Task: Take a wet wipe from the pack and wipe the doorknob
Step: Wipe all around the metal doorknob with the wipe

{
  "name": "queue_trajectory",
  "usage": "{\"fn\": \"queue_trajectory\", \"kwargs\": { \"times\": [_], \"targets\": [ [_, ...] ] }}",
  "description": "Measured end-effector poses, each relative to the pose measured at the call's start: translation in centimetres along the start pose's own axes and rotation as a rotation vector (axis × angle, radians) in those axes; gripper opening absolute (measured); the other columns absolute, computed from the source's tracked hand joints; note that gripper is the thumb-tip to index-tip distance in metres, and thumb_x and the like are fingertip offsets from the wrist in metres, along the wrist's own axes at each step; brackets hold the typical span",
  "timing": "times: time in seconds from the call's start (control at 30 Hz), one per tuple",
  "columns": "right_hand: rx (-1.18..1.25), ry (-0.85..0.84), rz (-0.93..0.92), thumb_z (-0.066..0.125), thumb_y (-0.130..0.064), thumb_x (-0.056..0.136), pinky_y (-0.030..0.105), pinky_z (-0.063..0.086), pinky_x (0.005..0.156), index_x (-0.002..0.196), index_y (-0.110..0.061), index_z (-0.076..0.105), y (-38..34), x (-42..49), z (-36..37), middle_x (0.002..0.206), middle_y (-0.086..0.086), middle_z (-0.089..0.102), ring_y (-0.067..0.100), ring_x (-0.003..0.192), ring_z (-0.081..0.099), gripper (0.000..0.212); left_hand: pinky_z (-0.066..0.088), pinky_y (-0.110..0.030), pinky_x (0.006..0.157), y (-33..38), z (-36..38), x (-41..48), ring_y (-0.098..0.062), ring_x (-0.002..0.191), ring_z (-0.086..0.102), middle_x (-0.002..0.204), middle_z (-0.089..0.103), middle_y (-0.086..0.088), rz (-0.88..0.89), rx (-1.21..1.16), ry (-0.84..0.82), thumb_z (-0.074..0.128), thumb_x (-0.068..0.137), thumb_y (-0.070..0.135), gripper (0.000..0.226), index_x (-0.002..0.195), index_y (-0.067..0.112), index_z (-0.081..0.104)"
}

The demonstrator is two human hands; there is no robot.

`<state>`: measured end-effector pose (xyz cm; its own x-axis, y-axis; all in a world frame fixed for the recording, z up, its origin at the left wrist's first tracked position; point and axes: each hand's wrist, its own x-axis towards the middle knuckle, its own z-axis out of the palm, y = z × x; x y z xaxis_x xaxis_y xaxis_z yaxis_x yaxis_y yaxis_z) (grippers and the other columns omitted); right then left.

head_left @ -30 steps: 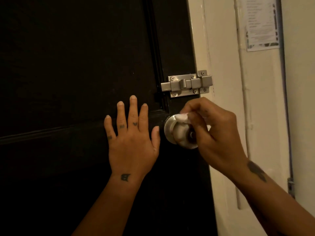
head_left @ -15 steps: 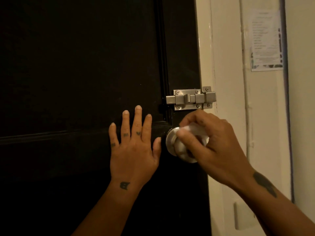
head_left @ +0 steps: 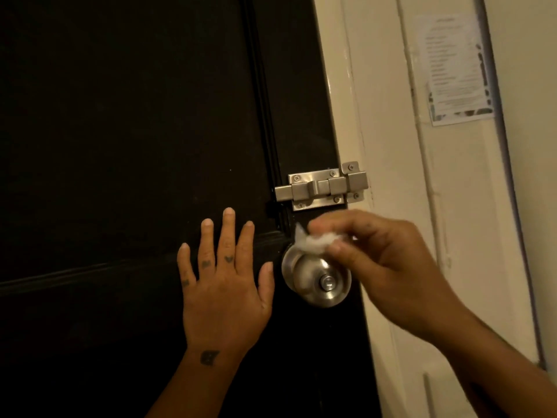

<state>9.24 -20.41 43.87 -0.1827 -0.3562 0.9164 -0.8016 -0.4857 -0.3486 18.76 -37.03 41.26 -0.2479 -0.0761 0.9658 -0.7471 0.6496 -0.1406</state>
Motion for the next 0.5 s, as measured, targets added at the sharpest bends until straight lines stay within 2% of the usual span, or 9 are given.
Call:
{"fn": "queue_trajectory", "kwargs": {
  "times": [0.07,0.13,0.2,0.27,0.37,0.5],
  "targets": [
    [0.025,-0.020,0.022,0.058,-0.007,0.082,0.021,0.052,0.082,0.092,-0.021,0.067,0.7,-1.0,-0.3,0.094,-0.007,0.071,0.006,0.093,0.064,0.020,0.019,-0.054,0.100,0.0,0.0,0.0,-0.037,0.130,0.039,0.142,0.043,-0.015,-0.005,-0.002,0.001,0.034,0.083,0.042,0.058,0.131,0.013,0.047],
    [0.090,0.033,0.038,0.056,-0.015,0.084,0.016,0.051,0.076,0.089,-0.021,0.067,1.1,-1.8,-1.3,0.089,-0.006,0.071,0.006,0.088,0.065,0.013,0.018,-0.054,0.101,0.1,0.0,0.0,-0.038,0.130,0.038,0.143,0.042,-0.016,-0.007,-0.007,0.003,0.034,0.082,0.042,0.058,0.131,0.012,0.045],
    [0.087,0.114,0.020,0.055,-0.013,0.087,0.013,0.049,0.074,0.090,-0.021,0.065,1.5,-2.0,-2.0,0.090,-0.007,0.069,0.007,0.089,0.063,0.013,0.018,-0.054,0.101,0.2,0.0,0.0,-0.039,0.131,0.037,0.143,0.042,-0.016,-0.010,-0.005,0.000,0.034,0.082,0.041,0.058,0.131,0.011,0.046],
    [0.046,0.156,-0.006,0.054,-0.008,0.088,0.016,0.050,0.077,0.092,-0.019,0.064,1.7,-1.9,-1.7,0.092,-0.008,0.069,0.010,0.093,0.063,0.015,0.018,-0.054,0.101,0.3,0.0,0.1,-0.038,0.131,0.037,0.143,0.041,-0.017,-0.011,0.000,-0.009,0.035,0.082,0.041,0.059,0.131,0.011,0.046],
    [0.122,0.095,-0.004,0.059,-0.014,0.086,0.025,0.051,0.086,0.094,-0.015,0.064,1.7,-2.6,0.3,0.104,-0.001,0.068,0.009,0.102,0.062,0.010,0.018,-0.054,0.101,0.2,-0.1,0.1,-0.038,0.131,0.037,0.143,0.041,-0.017,-0.009,0.000,-0.015,0.035,0.082,0.041,0.058,0.131,0.011,0.047],
    [0.055,0.195,-0.115,0.053,-0.017,0.083,0.024,0.050,0.088,0.098,-0.012,0.066,1.8,-4.3,1.2,0.108,-0.002,0.066,0.008,0.106,0.060,0.021,0.023,-0.058,0.101,0.2,0.1,0.0,-0.039,0.130,0.038,0.143,0.041,-0.017,-0.012,-0.002,-0.002,0.035,0.082,0.041,0.058,0.131,0.011,0.046]
  ]
}}
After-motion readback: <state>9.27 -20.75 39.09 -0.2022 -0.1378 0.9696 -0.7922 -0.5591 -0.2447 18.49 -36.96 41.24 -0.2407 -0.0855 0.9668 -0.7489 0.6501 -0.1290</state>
